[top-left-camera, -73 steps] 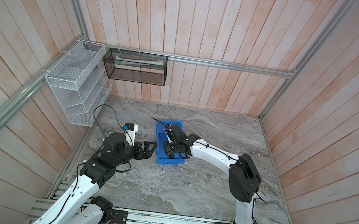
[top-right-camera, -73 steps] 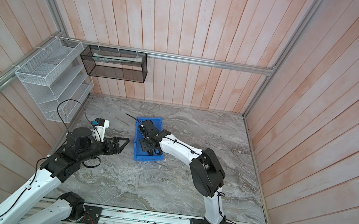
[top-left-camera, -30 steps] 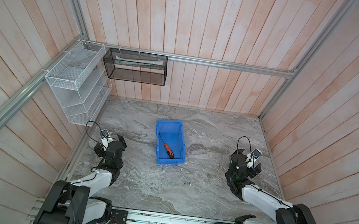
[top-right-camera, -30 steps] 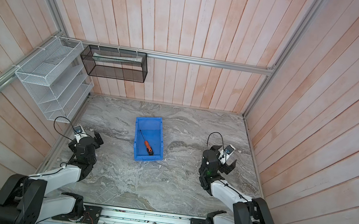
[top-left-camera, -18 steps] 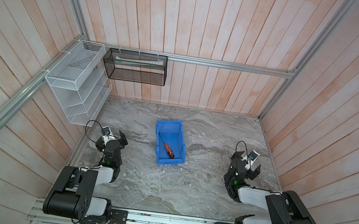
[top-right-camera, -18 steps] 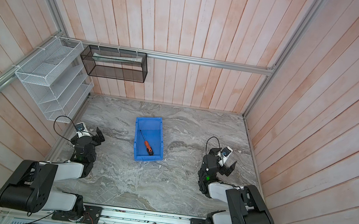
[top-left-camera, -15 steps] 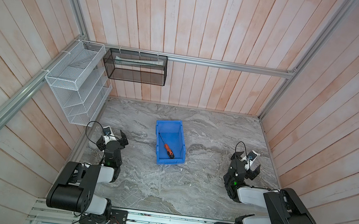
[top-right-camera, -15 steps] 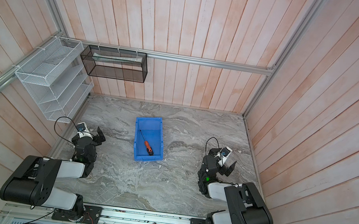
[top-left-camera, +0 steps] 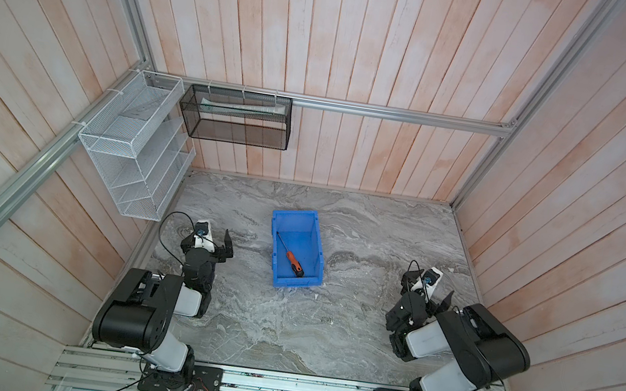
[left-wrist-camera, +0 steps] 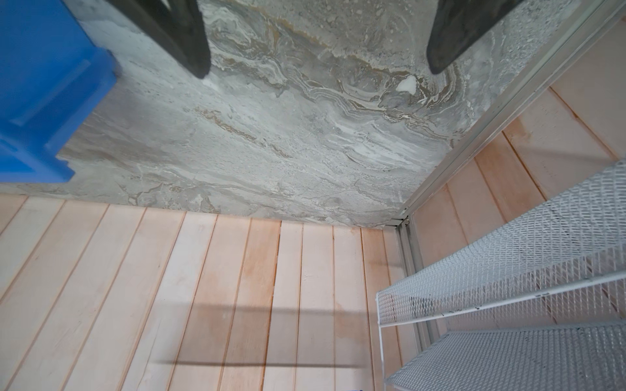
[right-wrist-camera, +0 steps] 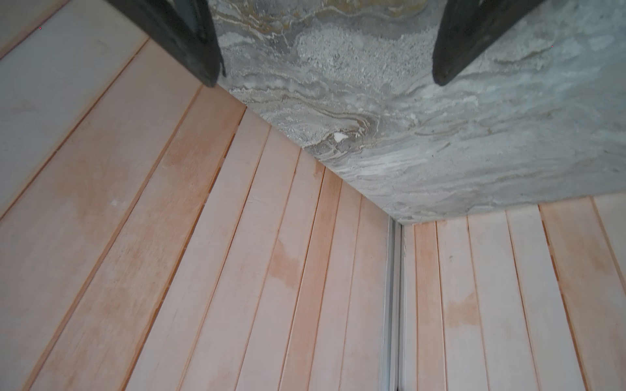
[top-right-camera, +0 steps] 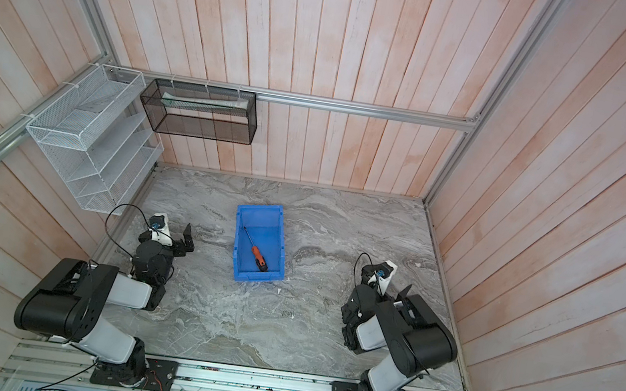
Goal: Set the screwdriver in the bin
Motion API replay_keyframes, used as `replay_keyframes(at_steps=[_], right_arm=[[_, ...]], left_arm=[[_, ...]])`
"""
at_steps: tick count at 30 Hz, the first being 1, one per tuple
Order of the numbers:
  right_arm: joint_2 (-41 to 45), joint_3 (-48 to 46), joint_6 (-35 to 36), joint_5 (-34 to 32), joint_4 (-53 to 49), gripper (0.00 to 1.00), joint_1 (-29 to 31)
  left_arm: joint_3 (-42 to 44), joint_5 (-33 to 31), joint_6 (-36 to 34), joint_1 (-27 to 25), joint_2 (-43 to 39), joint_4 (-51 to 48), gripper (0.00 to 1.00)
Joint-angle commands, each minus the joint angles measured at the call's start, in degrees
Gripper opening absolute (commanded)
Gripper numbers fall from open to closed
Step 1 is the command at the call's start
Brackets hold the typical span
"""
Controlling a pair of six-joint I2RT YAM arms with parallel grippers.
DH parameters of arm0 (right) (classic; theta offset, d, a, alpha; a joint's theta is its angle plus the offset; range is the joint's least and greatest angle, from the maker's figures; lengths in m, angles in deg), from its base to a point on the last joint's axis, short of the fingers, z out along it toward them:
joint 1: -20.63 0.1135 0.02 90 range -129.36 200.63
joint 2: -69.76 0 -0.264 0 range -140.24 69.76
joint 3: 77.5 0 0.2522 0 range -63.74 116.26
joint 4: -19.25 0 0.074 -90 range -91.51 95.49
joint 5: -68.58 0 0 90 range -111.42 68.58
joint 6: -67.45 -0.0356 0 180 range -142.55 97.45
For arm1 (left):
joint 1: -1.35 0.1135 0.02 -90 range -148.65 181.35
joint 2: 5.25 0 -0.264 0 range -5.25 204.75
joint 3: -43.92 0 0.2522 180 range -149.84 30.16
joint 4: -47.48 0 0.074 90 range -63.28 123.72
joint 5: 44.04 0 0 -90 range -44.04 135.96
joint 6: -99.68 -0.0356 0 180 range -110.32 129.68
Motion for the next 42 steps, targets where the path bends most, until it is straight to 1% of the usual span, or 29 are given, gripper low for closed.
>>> replay_keyframes(at_steps=[1,8,12,15,16,17,24,27,28,30,31,32,33,34,35,36,37,38,40,41,42], right_arm=[[-4.0,2.8,9.0,-0.8,17.5,0.98,2.6],[-4.3,2.5,9.9,1.3,17.5,0.98,3.2],[-3.3,1.4,8.7,3.0,17.4,0.98,2.7],[-0.7,-1.6,4.7,6.6,17.4,0.99,1.4],[0.4,-2.8,3.0,7.7,17.3,0.99,-1.0],[1.4,-3.7,1.5,8.8,17.1,0.98,-1.9],[6.5,-5.0,-5.1,15.4,8.9,0.98,-5.6],[9.1,-5.3,-8.2,20.3,4.1,0.99,-8.1],[9.9,-5.2,-9.0,23.0,2.3,0.98,-9.1],[10.9,-4.4,-9.8,29.9,-1.9,0.99,-11.3],[10.9,-3.7,-10.0,35.4,-4.3,0.99,-12.6],[10.3,-2.7,-10.4,39.7,-5.9,0.98,-14.0],[8.2,-2.0,-11.7,41.7,-5.8,0.98,-15.7],[5.2,-1.2,-10.7,42.1,-2.7,0.98,-16.9],[7.4,0.7,-13.0,43.4,-11.5,0.98,-17.2],[7.6,2.2,-13.7,45.3,-14.3,0.98,-18.3],[6.5,0.9,-12.9,46.2,-9.5,0.98,-19.0],[7.5,1.9,-14.2,46.2,-13.9,0.98,-19.2],[6.8,1.4,-13.1,46.2,-10.9,0.98,-19.3],[7.5,2.0,-13.9,46.3,-13.7,0.98,-19.3],[7.5,1.9,-14.0,46.2,-13.0,0.98,-19.3]], left_arm=[[0.4,1.8,-1.5,-0.2,0.2,2.2,1.00],[0.3,1.9,-1.5,-0.2,-0.1,1.4,1.00],[0.4,1.8,-1.6,-0.2,-0.1,1.8,1.00],[0.5,1.7,-1.6,-0.3,-0.1,1.9,1.00],[0.6,1.7,-1.7,-0.4,-0.1,2.0,1.00],[0.6,1.6,-1.7,-0.4,-0.1,2.1,1.00],[0.9,1.4,-2.0,-0.7,-0.1,2.8,1.00],[1.1,1.3,-2.1,-0.8,-0.1,3.0,1.00],[1.1,1.3,-2.1,-0.8,-0.1,3.1,1.00],[1.1,1.2,-2.1,-0.9,-0.1,3.1,1.00],[1.1,1.2,-2.1,-0.9,-0.1,3.2,1.00],[1.1,1.2,-2.1,-0.9,-0.1,3.2,1.00],[1.2,1.2,-2.1,-0.9,-0.1,3.2,1.00],[1.2,1.2,-2.1,-0.9,-0.1,3.2,1.00],[1.2,1.1,-2.2,-0.9,-0.1,3.3,1.00],[1.1,1.2,-2.2,-0.9,-0.1,3.3,1.00],[1.2,1.2,-2.2,-0.9,-0.1,3.3,1.00],[1.2,1.1,-2.2,-0.9,0.0,3.5,1.00],[1.2,1.1,-2.2,-0.9,-0.1,3.3,1.00],[1.1,1.1,-2.2,-0.9,0.0,3.3,1.00],[1.2,1.1,-2.2,-0.9,0.0,3.3,1.00]])
